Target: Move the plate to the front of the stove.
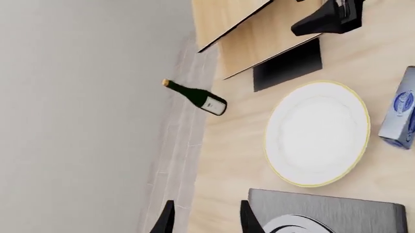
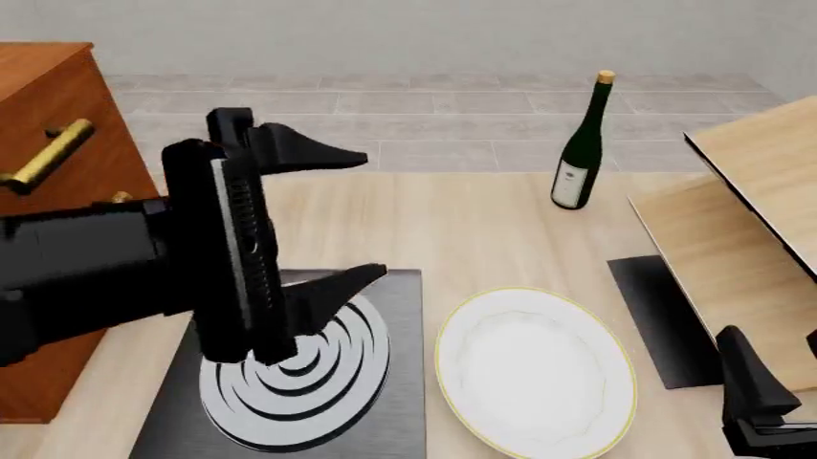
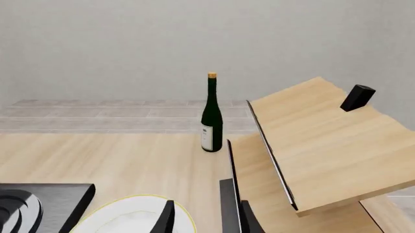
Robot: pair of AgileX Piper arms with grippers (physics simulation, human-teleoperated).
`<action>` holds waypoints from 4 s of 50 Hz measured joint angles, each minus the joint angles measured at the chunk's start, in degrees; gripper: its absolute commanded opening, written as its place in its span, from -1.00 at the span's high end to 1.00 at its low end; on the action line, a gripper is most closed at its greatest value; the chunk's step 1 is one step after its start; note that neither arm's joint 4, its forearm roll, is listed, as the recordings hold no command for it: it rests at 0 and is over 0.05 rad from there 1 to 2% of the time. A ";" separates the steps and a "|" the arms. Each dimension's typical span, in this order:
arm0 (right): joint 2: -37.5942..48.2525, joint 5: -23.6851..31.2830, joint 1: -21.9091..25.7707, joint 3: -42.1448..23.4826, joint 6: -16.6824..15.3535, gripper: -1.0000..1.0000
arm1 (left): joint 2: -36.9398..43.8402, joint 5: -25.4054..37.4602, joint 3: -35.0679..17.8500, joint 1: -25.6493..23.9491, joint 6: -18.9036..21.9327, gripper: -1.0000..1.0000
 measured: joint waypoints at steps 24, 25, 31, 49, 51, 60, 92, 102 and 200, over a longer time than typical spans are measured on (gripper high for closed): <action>-0.02 0.00 -0.03 0.00 0.00 -1.00 | 8.71 -3.04 2.37 -8.81 4.36 -1.00; -0.02 0.00 -0.03 0.00 0.00 -1.00 | 8.94 -3.16 2.54 -9.07 4.48 -1.00; -0.03 -0.01 -0.03 0.00 0.00 -1.00 | 10.02 -3.63 3.46 -10.36 5.18 -1.00; -0.02 0.00 -0.05 0.00 0.01 -1.00 | 13.80 -5.50 4.97 -13.40 6.56 -1.00; -0.02 0.00 -0.05 0.00 0.01 -1.00 | 14.32 -5.87 5.17 -13.68 6.62 -1.00; -0.01 0.00 -0.06 0.00 0.01 -1.00 | 16.59 -7.72 6.39 -14.60 6.99 -1.00; -0.03 0.00 -0.09 0.00 0.01 -1.00 | 22.94 -12.25 7.73 -17.34 7.59 -1.00; -0.02 0.00 -0.10 0.00 0.01 -1.00 | 25.22 -13.74 7.95 -18.05 7.50 -1.00; -0.03 0.00 -0.27 0.00 0.08 -1.00 | 42.42 -21.67 5.09 -15.76 7.43 -1.00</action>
